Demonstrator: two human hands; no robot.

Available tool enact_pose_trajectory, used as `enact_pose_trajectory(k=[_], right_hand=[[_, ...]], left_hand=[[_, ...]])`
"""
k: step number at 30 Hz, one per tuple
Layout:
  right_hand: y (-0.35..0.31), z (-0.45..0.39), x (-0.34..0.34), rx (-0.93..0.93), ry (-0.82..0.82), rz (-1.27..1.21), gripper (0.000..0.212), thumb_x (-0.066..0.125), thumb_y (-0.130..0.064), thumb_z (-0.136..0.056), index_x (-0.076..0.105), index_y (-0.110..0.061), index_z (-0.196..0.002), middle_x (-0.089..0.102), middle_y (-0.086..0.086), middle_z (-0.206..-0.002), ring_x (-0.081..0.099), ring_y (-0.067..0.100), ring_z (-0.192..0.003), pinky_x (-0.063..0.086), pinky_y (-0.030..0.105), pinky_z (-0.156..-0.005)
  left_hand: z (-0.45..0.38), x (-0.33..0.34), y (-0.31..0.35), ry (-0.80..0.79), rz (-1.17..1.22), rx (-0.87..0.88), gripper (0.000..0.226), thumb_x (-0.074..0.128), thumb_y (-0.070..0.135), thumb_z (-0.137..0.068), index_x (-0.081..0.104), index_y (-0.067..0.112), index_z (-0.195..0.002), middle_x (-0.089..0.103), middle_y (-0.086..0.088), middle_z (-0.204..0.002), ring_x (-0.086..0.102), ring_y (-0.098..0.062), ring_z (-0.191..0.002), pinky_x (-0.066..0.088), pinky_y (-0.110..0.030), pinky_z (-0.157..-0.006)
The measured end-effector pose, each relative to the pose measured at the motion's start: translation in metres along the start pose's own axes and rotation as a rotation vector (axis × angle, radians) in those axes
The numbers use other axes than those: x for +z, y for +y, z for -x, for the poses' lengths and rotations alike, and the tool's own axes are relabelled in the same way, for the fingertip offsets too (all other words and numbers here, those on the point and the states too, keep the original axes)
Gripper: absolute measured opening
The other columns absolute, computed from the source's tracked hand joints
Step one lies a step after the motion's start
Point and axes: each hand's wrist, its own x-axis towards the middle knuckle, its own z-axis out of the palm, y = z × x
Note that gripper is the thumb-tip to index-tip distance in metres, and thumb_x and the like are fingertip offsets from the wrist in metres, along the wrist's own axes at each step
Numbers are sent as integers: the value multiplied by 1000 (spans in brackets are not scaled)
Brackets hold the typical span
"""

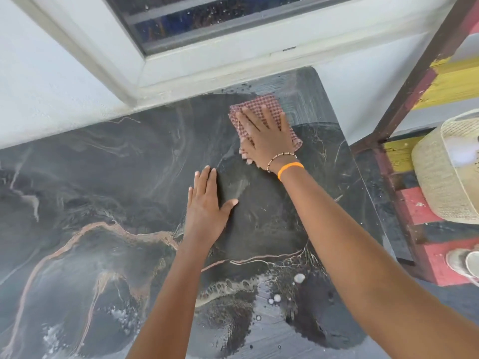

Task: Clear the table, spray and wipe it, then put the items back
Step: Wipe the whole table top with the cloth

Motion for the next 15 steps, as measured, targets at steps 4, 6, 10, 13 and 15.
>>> enact_pose_trajectory(k=[4,6,10,13,15], right_hand=[[69,-7,-15,301,100,-31,56,28,-37,-96,9,-32,-148,9,-11,-159,3,29,-147,2,55,-117],[84,10,-17,471,133,-71,58,29,-35,-95,10,-26,-149,9,-5,-159,3,33,-146,3,55,-117],[48,40,-3,517,141,-47,62,29,-34,-95,5,-16,-149,2,4,-160,-5,36,-145,-6,56,-114],[-1,30,7,267,120,15,65,31,-35,-93,6,-13,-149,-1,5,-160,-6,32,-146,-10,54,-114],[-33,3,10,70,79,34,66,33,-35,-92,8,-15,-149,-1,2,-160,-4,30,-147,-11,54,-114]], left_hand=[[-13,-3,5,-84,-57,-34,90,58,47,-83,3,14,-148,-4,0,-158,-7,-20,-145,4,-39,-117],[-12,-2,5,-76,-74,-34,92,58,48,-82,2,14,-148,-6,-1,-158,-7,-20,-145,5,-39,-117],[-12,0,6,-55,-65,-40,93,58,48,-81,2,14,-148,-6,0,-158,-8,-19,-145,4,-37,-117],[-13,0,6,-47,-75,-41,93,57,49,-80,3,15,-148,-5,0,-158,-8,-19,-145,5,-37,-117],[-13,0,6,-48,-74,-44,94,59,49,-79,4,14,-147,-4,-1,-158,-6,-20,-145,7,-38,-118]])
